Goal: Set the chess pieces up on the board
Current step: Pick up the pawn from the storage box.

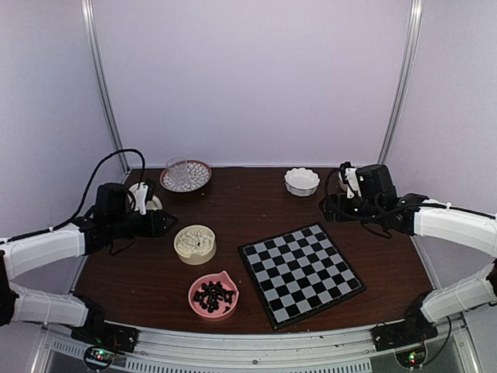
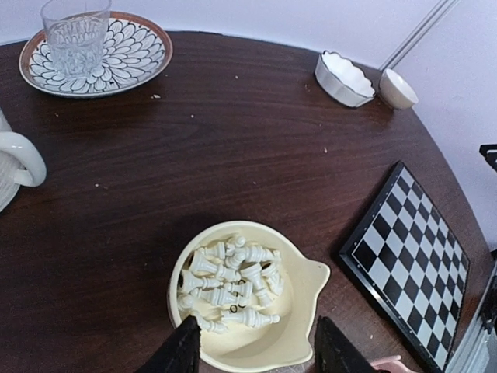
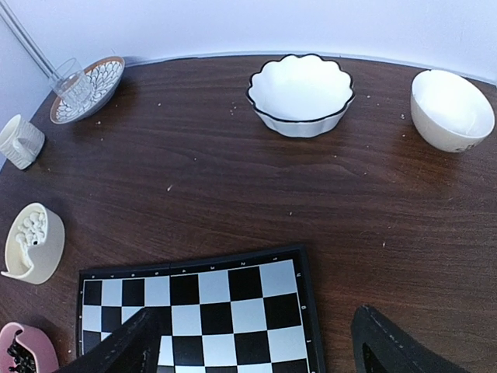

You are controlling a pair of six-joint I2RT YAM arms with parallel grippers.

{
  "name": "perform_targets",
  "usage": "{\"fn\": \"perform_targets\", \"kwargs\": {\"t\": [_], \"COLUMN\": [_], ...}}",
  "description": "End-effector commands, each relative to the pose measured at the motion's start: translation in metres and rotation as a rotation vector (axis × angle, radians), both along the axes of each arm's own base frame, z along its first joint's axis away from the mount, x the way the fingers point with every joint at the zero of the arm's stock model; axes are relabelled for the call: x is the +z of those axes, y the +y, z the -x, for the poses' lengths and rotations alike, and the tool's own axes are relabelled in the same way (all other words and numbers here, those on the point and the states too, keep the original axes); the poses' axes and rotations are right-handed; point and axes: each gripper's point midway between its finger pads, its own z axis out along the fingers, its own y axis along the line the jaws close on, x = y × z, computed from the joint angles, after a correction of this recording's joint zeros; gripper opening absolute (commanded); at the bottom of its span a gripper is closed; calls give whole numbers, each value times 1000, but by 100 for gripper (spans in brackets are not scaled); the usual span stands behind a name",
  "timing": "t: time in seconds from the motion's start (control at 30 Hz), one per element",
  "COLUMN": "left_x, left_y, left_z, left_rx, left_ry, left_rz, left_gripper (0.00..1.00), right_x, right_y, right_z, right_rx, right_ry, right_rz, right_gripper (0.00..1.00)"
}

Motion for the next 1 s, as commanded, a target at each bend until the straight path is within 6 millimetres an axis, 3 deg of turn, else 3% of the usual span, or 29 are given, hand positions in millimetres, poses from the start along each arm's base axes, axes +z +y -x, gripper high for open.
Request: {"fn": "perform_targets", "kwargs": {"t": [0.0, 0.27, 0.43, 0.57, 0.97], "left_x": [-8, -49, -40, -34, -67], "left_y": [-22, -43, -57, -55, -67], "left_z": [-2, -21, -10, -11, -48], "left_rx": [-79, -118, -164, -146, -115], "left_ry": [-14, 111, 75, 39, 117], "left_rz": [-152, -315, -331, -374, -479], "left_gripper": [49, 36, 35, 36, 31], "right_x": [10, 4, 3, -1, -15], "right_y": [18, 32, 41, 45, 53], "right_z": [1, 1, 4, 4, 0], "right_rx": [67, 98, 123, 130, 107], "right_ry": [-30, -21, -26, -22, 32], "right_rz": [17, 49, 63, 80, 92], "right_gripper": [87, 86, 85, 85, 82]}}
